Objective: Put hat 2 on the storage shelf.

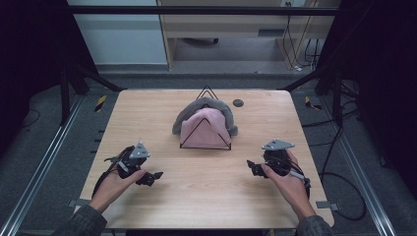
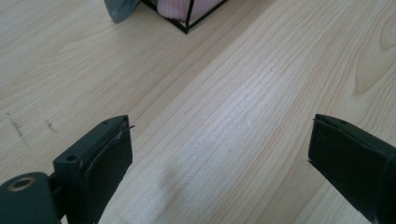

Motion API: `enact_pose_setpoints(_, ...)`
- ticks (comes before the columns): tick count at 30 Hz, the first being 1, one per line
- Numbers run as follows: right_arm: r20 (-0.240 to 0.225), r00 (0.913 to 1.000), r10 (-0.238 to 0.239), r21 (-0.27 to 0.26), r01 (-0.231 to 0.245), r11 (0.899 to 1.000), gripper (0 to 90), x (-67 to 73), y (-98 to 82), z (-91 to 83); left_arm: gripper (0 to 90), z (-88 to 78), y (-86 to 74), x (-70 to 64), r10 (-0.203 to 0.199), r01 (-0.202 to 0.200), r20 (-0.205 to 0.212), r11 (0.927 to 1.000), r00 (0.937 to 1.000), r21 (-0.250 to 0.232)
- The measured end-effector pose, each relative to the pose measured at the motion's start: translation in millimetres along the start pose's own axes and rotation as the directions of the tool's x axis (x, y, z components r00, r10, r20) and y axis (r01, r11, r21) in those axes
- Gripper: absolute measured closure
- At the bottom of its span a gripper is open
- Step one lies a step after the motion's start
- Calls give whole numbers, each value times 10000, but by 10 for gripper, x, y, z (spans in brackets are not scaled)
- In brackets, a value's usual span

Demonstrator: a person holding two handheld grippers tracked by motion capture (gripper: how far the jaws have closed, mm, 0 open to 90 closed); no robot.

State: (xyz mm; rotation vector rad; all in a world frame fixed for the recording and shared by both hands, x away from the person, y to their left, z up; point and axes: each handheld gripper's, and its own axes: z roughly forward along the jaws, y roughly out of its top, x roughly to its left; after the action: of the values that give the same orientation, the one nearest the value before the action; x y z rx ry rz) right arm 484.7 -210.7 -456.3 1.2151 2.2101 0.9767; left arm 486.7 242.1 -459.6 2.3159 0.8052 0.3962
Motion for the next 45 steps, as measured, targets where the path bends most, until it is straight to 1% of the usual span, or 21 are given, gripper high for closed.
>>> enact_pose_setpoints(2, -18, 10000, 30, 82, -30, 10000, 140, -9, -28, 21, 59, 41, -31, -6, -52, 51, 82, 10000, 10000, 52)
enact_pose_setpoints(5, -237, 9996, 183, 171, -179, 9997, 131, -11, -72, 58, 59, 102, -79, -12, -86, 83, 148, 9997, 9999, 220)
enact_pose_setpoints(9, -234, 9996, 153, 474, -142, 9988, 127, -2, -127, 108, 59, 157, -130, -22, -55, 47, 218, 9992, 9997, 397)
enact_pose_setpoints(11, -296, 9995, 111, 568, -94, 9983, 127, 11, -151, 132, 59, 176, -146, -31, -67, 54, 279, 9989, 9996, 473)
enact_pose_setpoints(12, -359, 9993, 144, 641, -121, 9979, 127, 24, -165, 147, 59, 184, -152, -35, -4, -11, 275, 9985, 9996, 554)
enact_pose_setpoints(13, -394, 9991, 126, 711, -98, 9974, 127, 35, -180, 162, 58, 200, -160, -45, -60, 44, 307, 9986, 9995, 525)
enact_pose_setpoints(14, -436, 9989, 164, 780, -130, 9969, 127, 47, -194, 176, 58, 205, -166, -49, -4, -16, 336, 9982, 9994, 595)
enact_pose_setpoints(16, -457, 9989, 96, 877, -56, 9961, 127, 64, -221, 202, 57, 223, -177, -65, 12, -37, 394, 9980, 9992, 636)
enact_pose_setpoints(17, -504, 9987, 87, 899, -41, 9959, 126, 72, -231, 213, 55, 229, -183, -66, 80, -112, 426, 9972, 9991, 743)
enact_pose_setpoints(19, -490, 9988, 0, 1036, 51, 9946, 123, 90, -242, 234, 53, 260, -201, -77, 22, -59, 465, 9969, 9989, 789)
enact_pose_setpoints(20, -515, 9987, -17, 1068, 72, 9943, 123, 96, -244, 241, 52, 268, -209, -75, 75, -117, 476, 9959, 9988, 894)
enact_pose_setpoints(22, -526, 9986, -6, 1128, 66, 9936, 120, 107, -250, 258, 39, 281, -219, -73, 6, -56, 553, 9960, 9985, 896)
enact_pose_setpoints(26, -568, 9984, -54, 1250, 124, 9921, 118, 136, -281, 299, 24, 291, -230, -81, -131, 86, 570, 9969, 9983, 788)
enact_pose_setpoints(28, -587, 9982, -139, 1382, 220, 9902, 116, 149, -298, 316, 11, 299, -241, -88, -158, 120, 568, 9976, 9983, 678)
enact_pose_setpoints(29, -599, 9981, -142, 1422, 226, 9896, 110, 155, -302, 320, 7, 294, -245, -85, -79, 38, 565, 9975, 9984, 712)
enact_pose_setpoints(32, -585, 9983, -74, 1418, 156, 9898, 99, 169, -306, 323, 0, 300, -262, -93, -147, 118, 557, 9985, 9983, 526)
enact_pose_setpoints(33, -603, 9982, -80, 1399, 163, 9900, 93, 171, -308, 327, 0, 298, -267, -92, -113, 84, 549, 9986, 9984, 528)
enact_pose_setpoints(38, -554, 9984, -66, 1258, 135, 9920, 58, 190, -322, 344, 0, 303, -281, -108, -257, 241, 432, 9991, 9987, 361)
enact_pose_setpoints(41, -572, 9984, -48, 964, 103, 9953, 41, 201, -352, 354, 0, 301, -290, -107, -239, 225, 453, 9993, 9987, 311)
enact_pose_setpoints(42, -513, 9987, -5, 847, 49, 9964, 38, 207, -368, 354, 0, 303, -290, -109, -271, 258, 452, 9993, 9986, 284)
enact_pose_setpoints(45, -492, 9988, -43, 383, 62, 9992, 33, 206, -421, 353, 0, 302, -291, -108, -253, 240, 472, 9993, 9986, 292)
